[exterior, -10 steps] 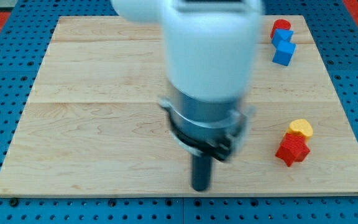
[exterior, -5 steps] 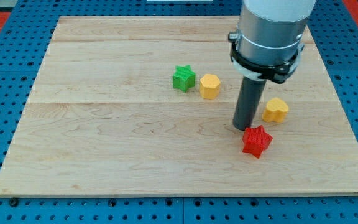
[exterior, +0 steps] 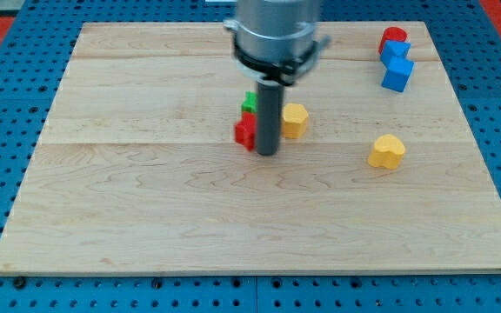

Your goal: Move the red star to the top right of the green star

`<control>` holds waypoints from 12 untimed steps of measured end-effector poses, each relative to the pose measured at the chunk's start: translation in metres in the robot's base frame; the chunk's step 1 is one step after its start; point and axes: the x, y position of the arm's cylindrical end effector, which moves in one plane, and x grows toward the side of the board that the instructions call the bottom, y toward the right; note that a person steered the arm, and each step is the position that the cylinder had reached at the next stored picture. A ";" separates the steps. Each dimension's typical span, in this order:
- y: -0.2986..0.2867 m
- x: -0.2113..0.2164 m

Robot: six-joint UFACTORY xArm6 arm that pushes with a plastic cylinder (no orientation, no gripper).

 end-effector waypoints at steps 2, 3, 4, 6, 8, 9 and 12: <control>-0.052 0.017; -0.036 -0.041; -0.010 -0.063; -0.067 -0.027; 0.044 -0.021; 0.076 -0.068; -0.007 -0.136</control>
